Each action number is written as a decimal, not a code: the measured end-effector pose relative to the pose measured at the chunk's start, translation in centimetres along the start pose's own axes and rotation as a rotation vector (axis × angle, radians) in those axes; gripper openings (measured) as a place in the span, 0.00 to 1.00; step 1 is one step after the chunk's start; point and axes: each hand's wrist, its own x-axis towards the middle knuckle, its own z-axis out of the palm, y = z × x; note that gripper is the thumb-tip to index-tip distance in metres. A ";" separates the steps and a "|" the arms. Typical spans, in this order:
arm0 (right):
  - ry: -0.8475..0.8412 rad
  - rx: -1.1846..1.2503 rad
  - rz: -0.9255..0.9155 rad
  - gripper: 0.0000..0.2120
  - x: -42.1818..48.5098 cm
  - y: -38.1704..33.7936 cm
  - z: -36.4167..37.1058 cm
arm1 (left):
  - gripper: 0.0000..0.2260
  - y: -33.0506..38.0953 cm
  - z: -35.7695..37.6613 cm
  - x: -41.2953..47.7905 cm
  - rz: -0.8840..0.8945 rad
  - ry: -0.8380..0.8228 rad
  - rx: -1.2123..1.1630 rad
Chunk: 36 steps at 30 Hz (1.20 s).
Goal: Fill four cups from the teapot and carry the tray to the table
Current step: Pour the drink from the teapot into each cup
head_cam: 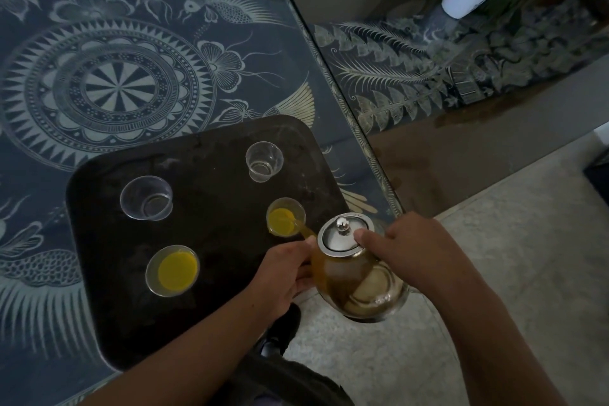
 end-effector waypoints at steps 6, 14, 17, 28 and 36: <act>-0.017 0.027 -0.095 0.31 1.2 1.8 0.2 | 0.14 -0.3 0.3 0.1 0.038 0.056 0.001; -0.080 -0.029 -0.290 0.29 5.3 5.6 -2.4 | 0.14 -0.9 5.1 0.5 0.152 0.243 -0.084; -0.086 0.037 -0.404 0.28 7.0 7.2 -3.8 | 0.13 -0.5 7.4 0.9 0.223 0.326 -0.113; -0.088 0.125 -0.621 0.27 11.8 7.9 -8.1 | 0.11 3.2 11.3 2.3 0.446 0.541 -0.140; -0.027 0.108 -0.656 0.33 13.3 4.3 -8.8 | 0.12 6.8 9.2 3.0 0.500 0.511 -0.156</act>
